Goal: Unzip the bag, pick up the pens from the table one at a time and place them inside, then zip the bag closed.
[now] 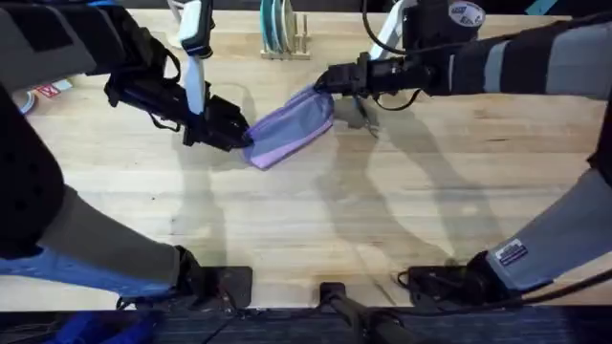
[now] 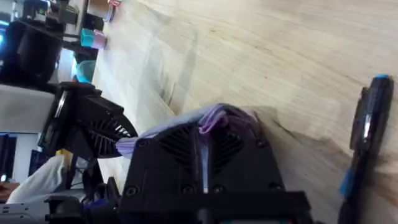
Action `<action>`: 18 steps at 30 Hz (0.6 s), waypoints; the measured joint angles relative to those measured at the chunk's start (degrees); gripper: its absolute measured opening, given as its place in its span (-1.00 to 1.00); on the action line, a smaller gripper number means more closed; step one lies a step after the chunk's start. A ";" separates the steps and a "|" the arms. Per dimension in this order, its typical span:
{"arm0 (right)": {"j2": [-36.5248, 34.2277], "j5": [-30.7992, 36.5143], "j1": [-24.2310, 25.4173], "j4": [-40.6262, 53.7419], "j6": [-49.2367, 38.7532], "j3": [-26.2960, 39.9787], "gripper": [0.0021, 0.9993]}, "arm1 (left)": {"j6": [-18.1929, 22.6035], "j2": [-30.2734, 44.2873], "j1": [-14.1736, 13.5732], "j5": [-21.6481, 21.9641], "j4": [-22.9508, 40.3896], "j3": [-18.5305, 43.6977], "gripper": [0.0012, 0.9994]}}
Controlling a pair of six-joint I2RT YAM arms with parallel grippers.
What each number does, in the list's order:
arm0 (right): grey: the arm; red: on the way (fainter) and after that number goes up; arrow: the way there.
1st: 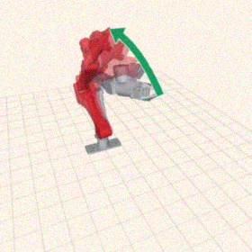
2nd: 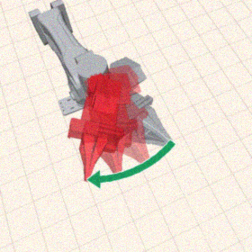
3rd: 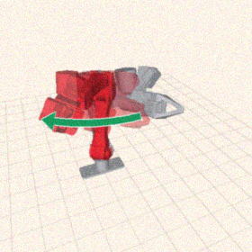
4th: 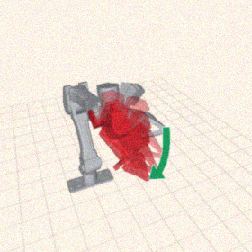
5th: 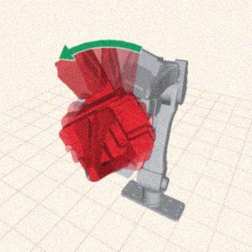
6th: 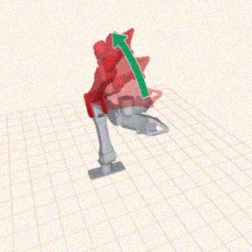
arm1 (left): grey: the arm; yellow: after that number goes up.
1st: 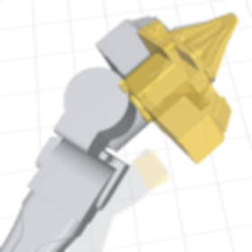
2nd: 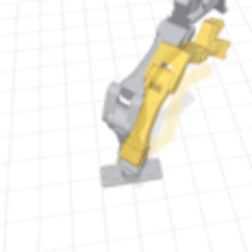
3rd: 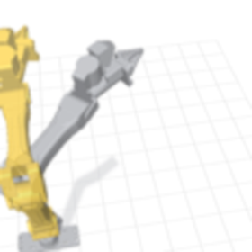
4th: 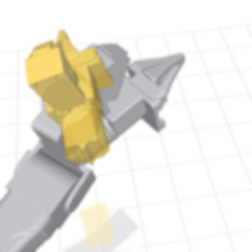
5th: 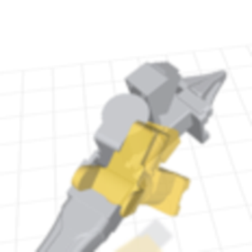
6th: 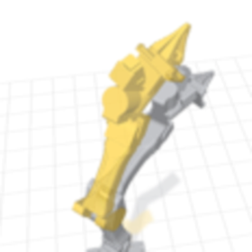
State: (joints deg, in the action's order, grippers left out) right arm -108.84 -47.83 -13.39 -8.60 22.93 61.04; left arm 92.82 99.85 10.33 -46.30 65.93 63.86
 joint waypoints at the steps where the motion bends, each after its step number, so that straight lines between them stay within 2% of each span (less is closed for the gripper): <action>1: 0.00 0.00 0.00 -0.02 0.01 0.00 -0.93 | 0.00 0.00 0.00 0.00 0.00 0.00 -0.92; 7: 0.15 0.04 0.00 0.01 -0.69 0.00 -0.94 | 0.00 0.00 0.00 0.00 0.02 0.00 -0.92; 18: 7.20 1.79 -0.11 1.39 -2.64 -0.02 -0.94 | 0.02 0.01 -0.07 -0.76 -0.46 0.00 -0.92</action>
State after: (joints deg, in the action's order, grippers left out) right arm -101.64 -46.04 -13.50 -7.21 20.29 61.01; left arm 92.84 99.87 10.26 -47.07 65.47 63.86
